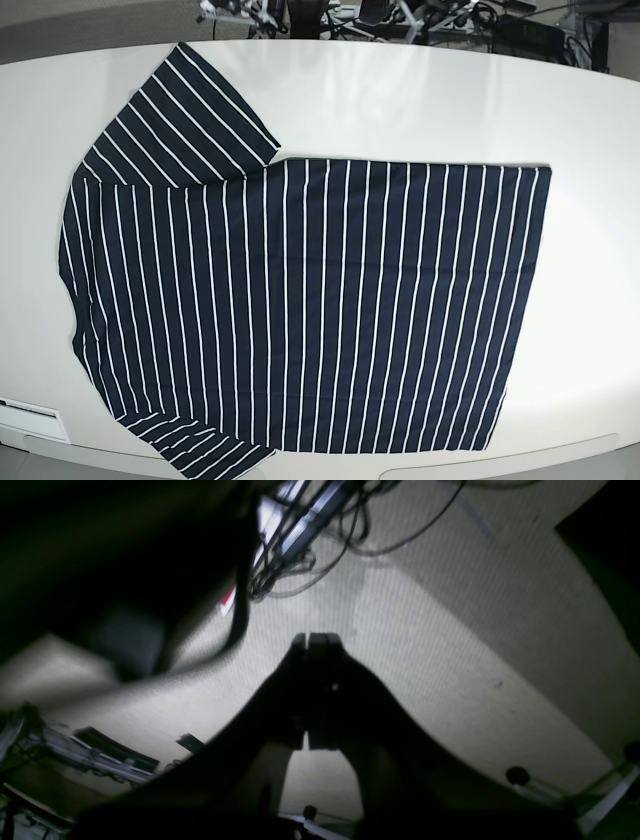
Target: Fold the T-shirt properly
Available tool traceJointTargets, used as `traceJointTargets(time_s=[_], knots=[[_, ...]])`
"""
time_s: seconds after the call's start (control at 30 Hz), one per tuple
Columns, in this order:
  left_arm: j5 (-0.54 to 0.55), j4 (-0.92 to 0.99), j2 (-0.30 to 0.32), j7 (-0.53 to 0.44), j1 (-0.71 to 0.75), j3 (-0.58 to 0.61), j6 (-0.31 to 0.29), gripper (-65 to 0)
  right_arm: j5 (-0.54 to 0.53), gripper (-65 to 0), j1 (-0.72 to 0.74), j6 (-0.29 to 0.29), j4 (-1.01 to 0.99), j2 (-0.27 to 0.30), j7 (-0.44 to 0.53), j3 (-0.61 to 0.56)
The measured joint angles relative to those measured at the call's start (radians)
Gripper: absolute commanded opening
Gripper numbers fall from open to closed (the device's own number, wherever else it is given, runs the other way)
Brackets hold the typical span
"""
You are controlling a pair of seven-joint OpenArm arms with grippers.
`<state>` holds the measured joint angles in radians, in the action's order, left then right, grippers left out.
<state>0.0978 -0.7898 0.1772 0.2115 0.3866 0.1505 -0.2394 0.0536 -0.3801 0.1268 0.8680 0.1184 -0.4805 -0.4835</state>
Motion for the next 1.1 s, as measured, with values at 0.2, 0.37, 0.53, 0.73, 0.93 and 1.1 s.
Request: traceJointTargets(time_s=[0.2,0.37,0.53,0.73,0.93,1.1], knots=[[0.076,-0.303,0.116,0.047,0.203,0.01,-0.031,-65.0,-0.08,-65.0,-0.213,-0.003,0.317,0.097,-0.047,0.0],[0.074,-0.555,0.23,0.068,0.399,0.01,-0.028,-65.0,-0.095,-65.0,-0.422,-0.098,0.59,0.202,-0.074,0.002],[0.044,-0.828,0.323,0.128,0.548,-0.028,-0.031,-65.0,-0.029,-65.0,-0.602,-0.179,0.873,0.274,-0.114,0.032],[0.029,-1.106,0.391,0.154,0.711,-0.183,-0.036,-65.0,0.031,-65.0,-0.815,-0.227,1.186,0.314,-0.135,0.199],[0.031,-1.316,0.425,0.195,0.761,-0.346,-0.034,-65.0,0.025,-65.0,-0.915,-0.175,1.443,0.31,-0.142,0.443],[0.033,-1.403,0.424,0.19,0.763,-0.441,-0.04,-65.0,-0.089,-65.0,-0.909,-0.081,1.472,0.313,-0.089,0.617]])
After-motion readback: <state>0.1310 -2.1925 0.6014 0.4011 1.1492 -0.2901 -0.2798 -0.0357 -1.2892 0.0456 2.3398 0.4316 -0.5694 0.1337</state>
